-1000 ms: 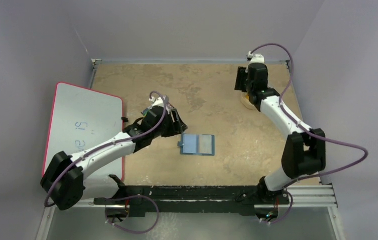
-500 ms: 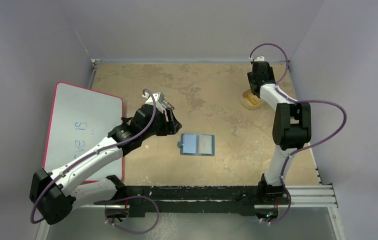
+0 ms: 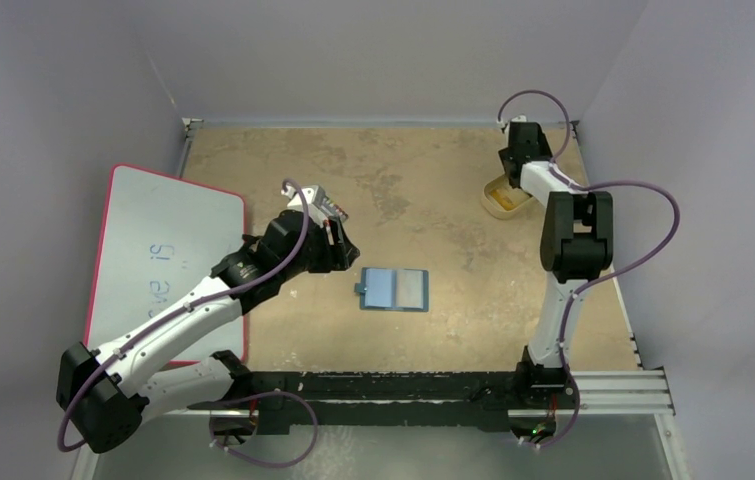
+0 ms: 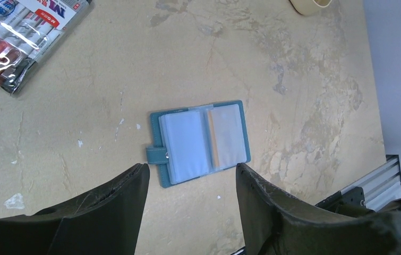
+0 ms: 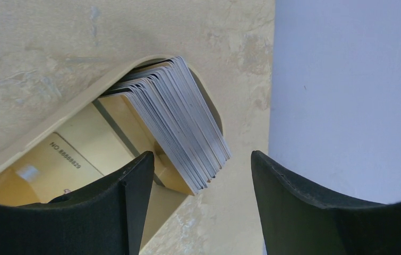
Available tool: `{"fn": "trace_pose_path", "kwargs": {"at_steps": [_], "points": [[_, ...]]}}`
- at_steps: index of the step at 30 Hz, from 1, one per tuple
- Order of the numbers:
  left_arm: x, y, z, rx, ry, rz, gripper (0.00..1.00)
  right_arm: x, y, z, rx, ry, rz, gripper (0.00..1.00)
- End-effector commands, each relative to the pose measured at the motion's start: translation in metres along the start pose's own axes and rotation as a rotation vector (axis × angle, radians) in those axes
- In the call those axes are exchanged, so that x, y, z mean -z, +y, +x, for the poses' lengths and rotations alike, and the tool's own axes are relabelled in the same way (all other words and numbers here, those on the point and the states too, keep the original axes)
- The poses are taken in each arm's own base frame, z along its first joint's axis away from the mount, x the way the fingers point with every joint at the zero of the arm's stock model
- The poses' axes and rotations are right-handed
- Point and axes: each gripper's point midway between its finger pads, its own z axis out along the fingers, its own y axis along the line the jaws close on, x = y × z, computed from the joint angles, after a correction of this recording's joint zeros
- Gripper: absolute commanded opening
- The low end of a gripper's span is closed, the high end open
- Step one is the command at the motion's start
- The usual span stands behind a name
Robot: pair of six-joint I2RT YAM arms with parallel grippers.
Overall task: Put the credit cards into the card holder
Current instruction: Pick up the credit card from the storage box.
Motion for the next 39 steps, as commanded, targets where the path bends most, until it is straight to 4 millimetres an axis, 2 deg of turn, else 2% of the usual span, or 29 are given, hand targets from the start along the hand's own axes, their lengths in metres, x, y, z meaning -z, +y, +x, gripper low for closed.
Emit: {"fn": "trace_pose_path", "kwargs": {"at_steps": [1, 6, 13, 20, 22, 39], "points": [[0.006, -0.005, -0.015, -0.006, -0.059, 0.016, 0.60, 0.004, -0.026, -0.020, -0.014, -0.044, 0.044, 0.69], [0.005, -0.002, -0.014, -0.007, -0.064, 0.001, 0.60, -0.003, -0.028, -0.014, -0.030, -0.013, 0.044, 0.66], [0.001, -0.003, -0.015, -0.002, -0.064, 0.006, 0.60, 0.003, -0.033, -0.022, -0.036, -0.048, 0.040, 0.59], [-0.002, -0.008, -0.015, 0.007, -0.058, 0.023, 0.60, 0.001, -0.028, -0.023, -0.035, -0.057, 0.016, 0.49], [-0.001, -0.007, -0.014, 0.008, -0.058, 0.022, 0.60, 0.000, -0.025, -0.022, -0.035, -0.057, 0.009, 0.45], [0.002, -0.005, -0.015, 0.014, -0.072, 0.016, 0.60, 0.000, -0.019, -0.023, -0.055, -0.063, -0.027, 0.23]]}}
